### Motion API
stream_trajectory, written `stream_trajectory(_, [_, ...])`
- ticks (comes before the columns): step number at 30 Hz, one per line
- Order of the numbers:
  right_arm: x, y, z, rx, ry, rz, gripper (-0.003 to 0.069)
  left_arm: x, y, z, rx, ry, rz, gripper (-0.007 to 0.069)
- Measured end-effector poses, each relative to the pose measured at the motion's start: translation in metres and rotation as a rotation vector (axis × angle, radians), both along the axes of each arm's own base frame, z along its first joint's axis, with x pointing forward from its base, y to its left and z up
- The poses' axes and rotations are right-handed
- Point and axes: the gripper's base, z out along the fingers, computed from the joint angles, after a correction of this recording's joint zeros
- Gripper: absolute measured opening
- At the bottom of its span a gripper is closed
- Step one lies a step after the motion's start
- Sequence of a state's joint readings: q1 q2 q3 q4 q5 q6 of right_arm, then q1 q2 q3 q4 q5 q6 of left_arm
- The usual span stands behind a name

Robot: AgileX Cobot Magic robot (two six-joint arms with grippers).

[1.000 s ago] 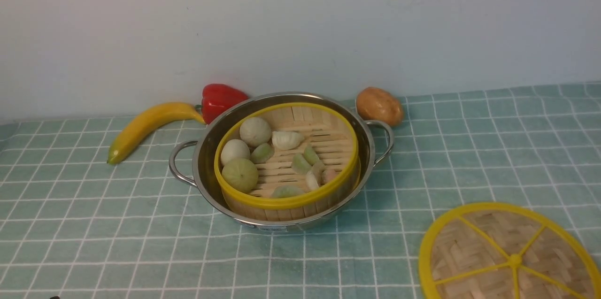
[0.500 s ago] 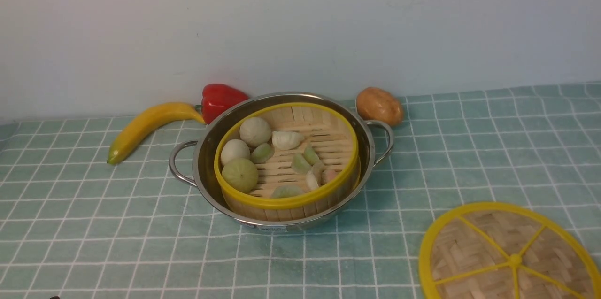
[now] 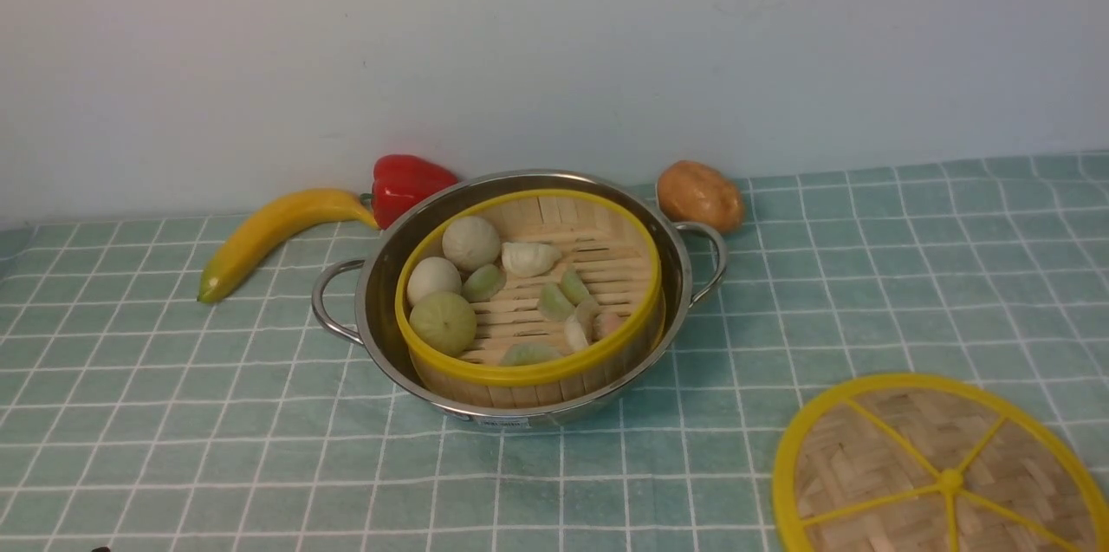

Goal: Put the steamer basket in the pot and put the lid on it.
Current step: Use the right arm to lift the lid of the steamer

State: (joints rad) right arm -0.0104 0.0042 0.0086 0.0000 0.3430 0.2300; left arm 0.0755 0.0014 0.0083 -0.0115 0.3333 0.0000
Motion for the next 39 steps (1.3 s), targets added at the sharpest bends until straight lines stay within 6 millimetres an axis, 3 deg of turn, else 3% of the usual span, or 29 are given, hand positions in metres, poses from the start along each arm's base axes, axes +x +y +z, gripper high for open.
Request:
stream_trajectory(21, [0.0, 0.0, 0.003, -0.02, -0.034, 0.0, 0.024, 0.0, 0.0, 0.0, 0.0, 0.0, 0.0, 0.0524])
stream_trajectory(25, [0.001, 0.0, 0.023, 0.029, -0.25, 0.003, 0.024, 0.0, 0.0, 0.0, 0.0, 0.0, 0.0, 0.0524])
stream_trajectory(29, [0.0, 0.0, 0.032, 0.078, -0.359, 0.004, 0.024, 0.0, 0.0, 0.0, 0.0, 0.0, 0.0, 0.0524])
stream_trajectory(32, [-0.001, 0.0, 0.035, 0.111, -0.337, 0.003, 0.024, 0.0, 0.0, 0.0, 0.0, 0.0, 0.0, 0.0524])
stream_trajectory(39, [-0.014, 0.002, 0.09, 0.115, -0.264, 0.015, 0.024, 0.0, 0.0, 0.0, 0.0, 0.0, 0.0, 0.0524])
